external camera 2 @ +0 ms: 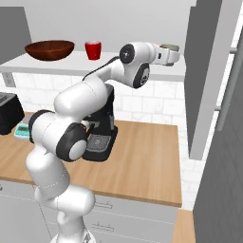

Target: Gather all objects into one cabinet and sort the glasses and bowls to opposite sides.

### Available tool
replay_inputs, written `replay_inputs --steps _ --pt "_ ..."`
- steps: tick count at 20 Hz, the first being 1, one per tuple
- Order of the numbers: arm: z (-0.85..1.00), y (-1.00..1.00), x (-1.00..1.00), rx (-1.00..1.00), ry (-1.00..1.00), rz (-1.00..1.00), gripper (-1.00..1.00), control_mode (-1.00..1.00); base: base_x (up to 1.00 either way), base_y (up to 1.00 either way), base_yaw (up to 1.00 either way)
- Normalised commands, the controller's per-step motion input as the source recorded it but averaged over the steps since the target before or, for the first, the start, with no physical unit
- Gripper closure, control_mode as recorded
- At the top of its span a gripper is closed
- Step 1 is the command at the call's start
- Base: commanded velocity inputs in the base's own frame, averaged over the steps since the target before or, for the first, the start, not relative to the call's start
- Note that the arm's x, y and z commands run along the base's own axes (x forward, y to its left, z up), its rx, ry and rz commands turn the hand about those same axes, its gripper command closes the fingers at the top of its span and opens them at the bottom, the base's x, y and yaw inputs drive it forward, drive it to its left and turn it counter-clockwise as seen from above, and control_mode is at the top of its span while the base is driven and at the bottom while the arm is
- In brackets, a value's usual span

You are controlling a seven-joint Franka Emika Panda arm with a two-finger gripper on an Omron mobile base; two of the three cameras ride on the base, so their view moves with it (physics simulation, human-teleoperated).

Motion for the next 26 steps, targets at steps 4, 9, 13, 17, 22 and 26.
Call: replay_inputs --steps 4,9,13,17,22,26 --pt "-0.16 -0.02 0.00 -0.03 0.00 0.00 1.00 -1.00 0.00 0.00 0.00" --pt "-0.03 0.00 0.00 -0.03 0.03 0.00 1.00 -1.00 0.00 0.00 0.00" --pt "0.00 0.00 0.03 0.00 0.08 0.00 -1.00 -1.00 0.00 0.00 0.00" --pt "0.00 0.00 0.00 0.00 0.01 0.00 -1.00 -1.00 0.00 0.00 0.00" --pt "0.00 0.00 0.00 0.00 0.00 0.00 -1.00 -1.00 0.00 0.00 0.00" --pt "0.00 0.21 -0.43 0.00 0.00 0.00 -1.00 -1.00 0.00 0.00 0.00"
